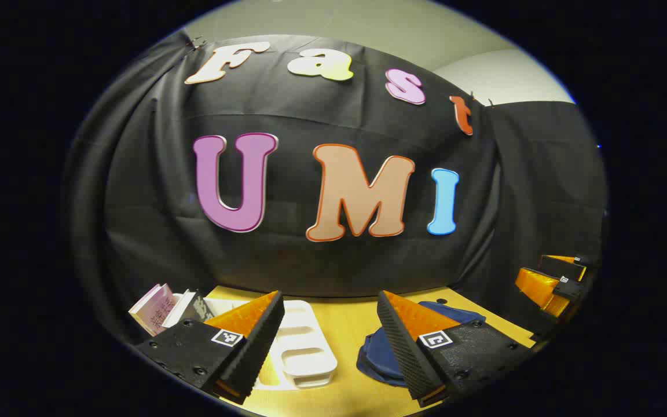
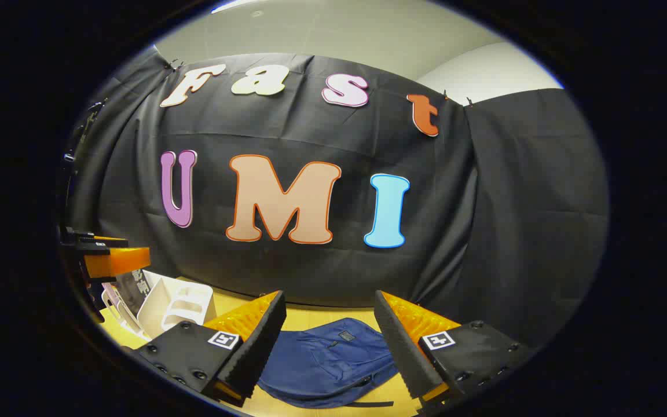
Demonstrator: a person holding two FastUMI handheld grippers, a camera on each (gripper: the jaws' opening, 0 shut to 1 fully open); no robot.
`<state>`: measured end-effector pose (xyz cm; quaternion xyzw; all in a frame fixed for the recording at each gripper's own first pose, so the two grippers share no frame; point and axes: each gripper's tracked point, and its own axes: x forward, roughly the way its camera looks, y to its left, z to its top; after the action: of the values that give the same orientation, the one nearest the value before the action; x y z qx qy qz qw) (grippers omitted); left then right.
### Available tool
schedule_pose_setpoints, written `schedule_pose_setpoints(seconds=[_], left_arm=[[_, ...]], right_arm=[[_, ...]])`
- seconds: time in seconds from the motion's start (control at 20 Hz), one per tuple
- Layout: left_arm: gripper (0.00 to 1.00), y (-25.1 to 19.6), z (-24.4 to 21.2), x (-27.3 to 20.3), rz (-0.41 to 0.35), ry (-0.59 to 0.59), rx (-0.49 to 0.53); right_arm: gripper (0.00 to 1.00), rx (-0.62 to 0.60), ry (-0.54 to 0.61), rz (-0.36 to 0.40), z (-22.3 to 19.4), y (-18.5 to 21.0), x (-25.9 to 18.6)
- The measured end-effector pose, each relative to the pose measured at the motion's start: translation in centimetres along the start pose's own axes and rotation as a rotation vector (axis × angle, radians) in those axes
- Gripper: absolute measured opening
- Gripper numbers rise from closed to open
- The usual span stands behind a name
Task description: Open the schoolbag, grab two books from the bookshelf and put them into the schoolbag.
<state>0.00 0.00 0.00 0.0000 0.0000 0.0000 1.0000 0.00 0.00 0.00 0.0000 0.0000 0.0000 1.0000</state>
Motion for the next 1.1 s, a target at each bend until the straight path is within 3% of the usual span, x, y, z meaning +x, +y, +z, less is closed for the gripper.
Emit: schedule_pose_setpoints(seconds=[0.1, 0.7, 0.95, 1.0, 1.1], left_arm=[[0.91, -0.4, 0.0, 0.3, 0.0, -0.009, 0.003], [0.95, -0.9, -2.4, 0.8, 0.021, 0.044, 0.009], [0.95, -0.4, -3.7, 1.1, 0.025, 0.085, -0.012], [0.95, -0.3, -3.9, 1.1, 0.02, 0.094, -0.014], [0.95, -0.2, -4.6, 0.8, 0.023, 0.116, 0.005]], right_arm=[[1.0, -0.008, -0.01, -0.005, 0.4, -0.4, 0.1], [1.0, -0.025, -0.014, -0.063, 0.1, -3.6, -0.1], [1.0, -0.034, -0.009, -0.066, -0.2, -3.7, 0.1], [0.95, -0.039, -0.011, -0.065, -0.4, -3.7, 0.1], [0.98, -0.056, -0.011, -0.064, -0.7, -3.5, 0.1]])
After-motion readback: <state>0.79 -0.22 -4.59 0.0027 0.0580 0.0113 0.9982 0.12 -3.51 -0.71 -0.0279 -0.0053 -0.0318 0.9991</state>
